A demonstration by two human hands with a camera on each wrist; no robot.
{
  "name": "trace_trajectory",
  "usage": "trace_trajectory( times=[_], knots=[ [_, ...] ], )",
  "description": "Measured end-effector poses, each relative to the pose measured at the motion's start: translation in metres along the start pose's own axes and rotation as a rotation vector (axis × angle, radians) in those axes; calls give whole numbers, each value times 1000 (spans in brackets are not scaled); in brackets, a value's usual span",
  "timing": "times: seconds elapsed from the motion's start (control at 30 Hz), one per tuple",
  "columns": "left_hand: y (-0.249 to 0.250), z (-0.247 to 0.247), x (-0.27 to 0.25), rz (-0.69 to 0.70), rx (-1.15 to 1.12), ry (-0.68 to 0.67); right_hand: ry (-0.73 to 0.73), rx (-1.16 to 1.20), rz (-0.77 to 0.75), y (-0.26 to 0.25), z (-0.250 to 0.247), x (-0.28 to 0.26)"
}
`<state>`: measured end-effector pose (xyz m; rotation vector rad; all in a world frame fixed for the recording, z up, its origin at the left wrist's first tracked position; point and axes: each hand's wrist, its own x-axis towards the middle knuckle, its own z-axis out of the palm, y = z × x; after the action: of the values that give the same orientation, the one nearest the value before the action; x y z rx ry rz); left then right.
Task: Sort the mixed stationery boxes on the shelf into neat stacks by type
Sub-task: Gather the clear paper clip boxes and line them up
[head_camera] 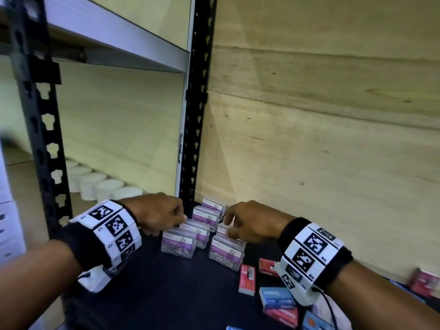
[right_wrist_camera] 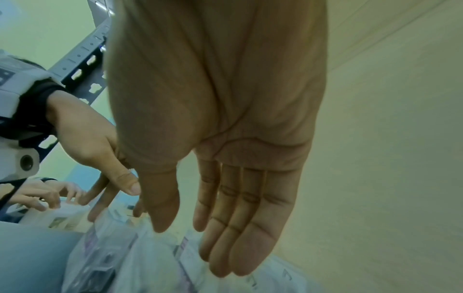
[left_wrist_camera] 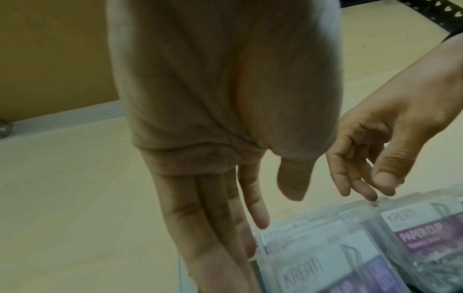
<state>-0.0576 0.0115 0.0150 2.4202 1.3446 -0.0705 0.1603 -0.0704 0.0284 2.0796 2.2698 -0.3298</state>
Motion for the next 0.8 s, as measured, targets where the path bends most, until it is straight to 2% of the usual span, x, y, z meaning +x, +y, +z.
trace_trajectory(
  times=[0.1,0.23,0.47,0.8],
  knots=[
    [7,-11,11,128,127,99,33,-24,31,8,-4,2],
    [15,-14,24,181,139,-17,19,-20,29,17,0,5],
    [15,-10,46,191,117,-123,36,27,1,23,5,11],
    [14,-12,47,218,139,4,68,16,-19,19,2,7]
  ],
)
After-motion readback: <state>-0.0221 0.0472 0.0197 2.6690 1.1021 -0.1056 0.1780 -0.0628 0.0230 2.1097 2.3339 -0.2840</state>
